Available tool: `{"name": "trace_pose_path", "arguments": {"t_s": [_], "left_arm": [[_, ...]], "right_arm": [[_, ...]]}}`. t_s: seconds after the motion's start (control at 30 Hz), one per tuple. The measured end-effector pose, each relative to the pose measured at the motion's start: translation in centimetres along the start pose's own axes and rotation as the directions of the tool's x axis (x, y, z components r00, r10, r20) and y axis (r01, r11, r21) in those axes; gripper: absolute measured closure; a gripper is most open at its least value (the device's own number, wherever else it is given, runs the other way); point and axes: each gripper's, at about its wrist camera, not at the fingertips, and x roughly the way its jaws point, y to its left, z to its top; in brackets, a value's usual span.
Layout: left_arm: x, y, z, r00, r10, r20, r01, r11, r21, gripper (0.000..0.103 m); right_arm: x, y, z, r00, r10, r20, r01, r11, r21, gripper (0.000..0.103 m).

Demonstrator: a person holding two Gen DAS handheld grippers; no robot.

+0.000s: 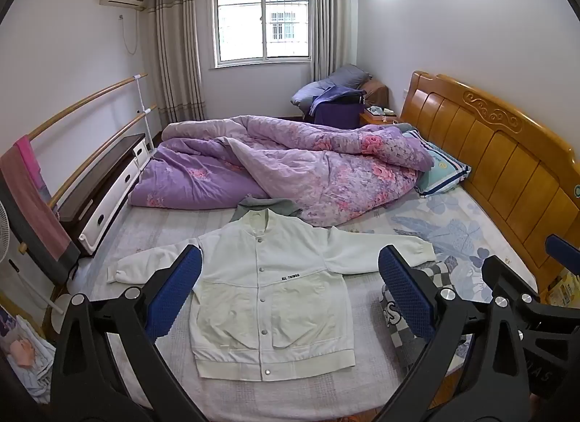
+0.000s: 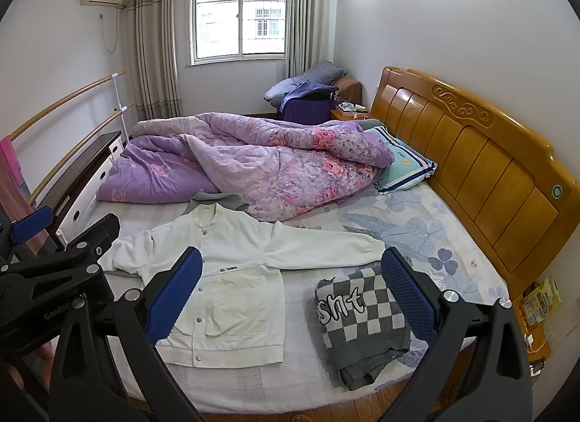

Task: Fold large clothes
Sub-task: 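Approach the cream jacket with both grippers open above its sleeves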

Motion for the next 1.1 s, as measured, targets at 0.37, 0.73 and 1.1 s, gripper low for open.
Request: {"name": "trace_pose_path", "arguments": {"t_s": [0.37, 0.73, 1.1], "left_arm": [[0.0, 0.0, 0.0, 1.000, 0.001, -0.004, -0.001, 1.000, 0.001, 0.005], [0.0, 0.0, 0.0, 1.000, -0.004, -0.005, 0.004, 1.000, -0.004, 0.005], [0.0, -0.1, -0.4, 1.000, 0.002, -0.029, -0.002, 1.000, -0.006, 0.005]], "right_arm": [[0.1, 0.2, -0.1, 1.000, 0.000, 0.000, 0.000, 1.000, 0.000, 0.008], [0.1, 0.6, 0.0, 1.000, -0.001, -0.002, 0.001, 1.000, 0.000, 0.008], [0.3, 1.5, -0.9, 1.000, 0.003, -0.019, -0.004, 1.000, -0.014, 0.008]]}}
